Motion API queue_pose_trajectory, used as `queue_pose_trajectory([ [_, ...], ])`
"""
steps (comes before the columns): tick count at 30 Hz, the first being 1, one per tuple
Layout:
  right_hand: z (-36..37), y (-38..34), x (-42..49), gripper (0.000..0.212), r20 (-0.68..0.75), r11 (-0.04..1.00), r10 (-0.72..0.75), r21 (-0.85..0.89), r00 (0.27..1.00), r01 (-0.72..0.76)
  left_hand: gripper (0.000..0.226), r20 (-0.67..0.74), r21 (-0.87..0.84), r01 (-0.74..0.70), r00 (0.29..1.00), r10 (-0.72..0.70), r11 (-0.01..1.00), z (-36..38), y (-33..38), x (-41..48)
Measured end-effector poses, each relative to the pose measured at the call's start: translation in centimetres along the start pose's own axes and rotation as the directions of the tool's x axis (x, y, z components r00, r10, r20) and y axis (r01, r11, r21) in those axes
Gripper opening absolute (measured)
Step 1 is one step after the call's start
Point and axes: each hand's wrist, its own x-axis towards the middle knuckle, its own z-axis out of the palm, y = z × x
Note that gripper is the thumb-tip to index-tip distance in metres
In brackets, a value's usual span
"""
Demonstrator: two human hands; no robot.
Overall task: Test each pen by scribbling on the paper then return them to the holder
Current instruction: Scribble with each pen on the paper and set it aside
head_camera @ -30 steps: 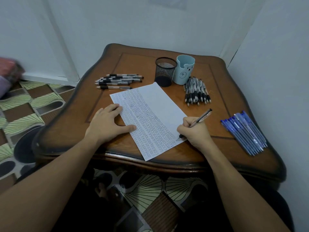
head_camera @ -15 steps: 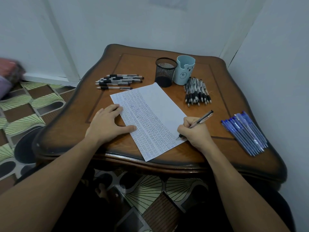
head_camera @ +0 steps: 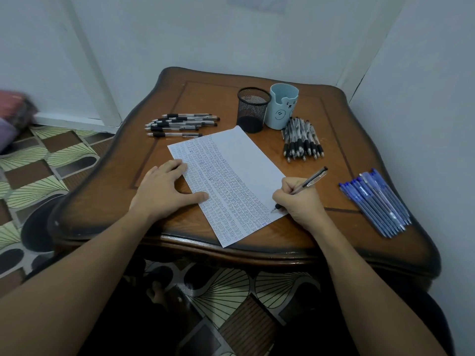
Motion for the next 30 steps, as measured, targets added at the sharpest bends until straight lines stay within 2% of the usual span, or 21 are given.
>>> queue_pose_trajectory([
  [8,-0.01,0.02,0.04,0.054,0.009,0.999,0.022,-0.027,1.0,-0.022,0.121,0.0,-0.016,0.004,1.0,-0.004,1.0,-0.03,0.0,0.07],
  [15,-0.19,-0.2,-0.04,0.044,-0.039,1.0,0.017,0.022,0.999,-0.016,0.122,-0.01,-0.021,-0.006,1.0,0.006,1.0,0.0,-0.07,0.03],
  [30,0.01,0.31,0.06,0.047,-0.014,0.999,0.022,0.028,1.0,-0.021,0.122,0.001,-0.016,-0.011,1.0,0.011,1.0,0.09,-0.29,0.18],
])
